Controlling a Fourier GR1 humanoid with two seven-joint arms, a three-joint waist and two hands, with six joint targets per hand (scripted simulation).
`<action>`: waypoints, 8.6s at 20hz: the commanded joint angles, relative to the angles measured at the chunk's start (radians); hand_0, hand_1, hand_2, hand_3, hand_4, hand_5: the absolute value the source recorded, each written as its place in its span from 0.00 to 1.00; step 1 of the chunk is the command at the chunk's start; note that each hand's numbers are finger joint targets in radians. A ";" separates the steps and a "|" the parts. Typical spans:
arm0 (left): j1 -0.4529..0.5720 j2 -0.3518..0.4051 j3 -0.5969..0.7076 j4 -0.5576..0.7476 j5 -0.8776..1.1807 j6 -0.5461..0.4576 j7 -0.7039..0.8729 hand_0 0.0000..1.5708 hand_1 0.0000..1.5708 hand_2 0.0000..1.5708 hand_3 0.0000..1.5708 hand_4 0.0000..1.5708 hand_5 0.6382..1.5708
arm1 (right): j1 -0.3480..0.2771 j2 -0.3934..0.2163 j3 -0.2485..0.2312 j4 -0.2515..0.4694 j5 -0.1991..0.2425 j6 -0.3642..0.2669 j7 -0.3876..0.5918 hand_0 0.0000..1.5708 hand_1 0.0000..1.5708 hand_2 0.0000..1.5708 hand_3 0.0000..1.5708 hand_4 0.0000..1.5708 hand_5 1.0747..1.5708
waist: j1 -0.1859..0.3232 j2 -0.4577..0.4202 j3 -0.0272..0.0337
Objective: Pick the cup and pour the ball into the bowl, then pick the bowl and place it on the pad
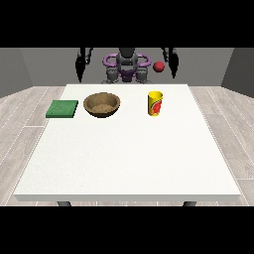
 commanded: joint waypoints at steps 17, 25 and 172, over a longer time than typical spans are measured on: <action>-0.148 -0.089 -0.101 -0.316 0.025 0.205 0.398 0.00 0.00 0.00 0.00 0.00 0.95 | 0.028 -0.021 -0.103 -0.258 -0.188 0.069 0.136 0.00 0.00 0.00 0.00 0.33 0.98 | -0.054 -0.114 -0.0121; -0.269 -0.044 0.008 -0.173 0.053 0.131 0.130 0.00 0.00 0.00 0.00 0.00 0.93 | -0.129 -0.051 -0.169 -0.152 -0.198 0.093 0.000 0.00 0.00 0.00 0.00 0.20 0.99 | -0.045 0.105 -0.0121; -0.179 -0.054 -0.222 0.147 -0.142 0.154 -0.287 0.00 0.00 0.00 0.00 0.60 0.85 | -0.403 -0.064 -0.312 0.799 -0.233 0.084 -0.482 0.00 0.00 0.00 0.00 0.24 1.00 | 0.159 0.169 -0.0114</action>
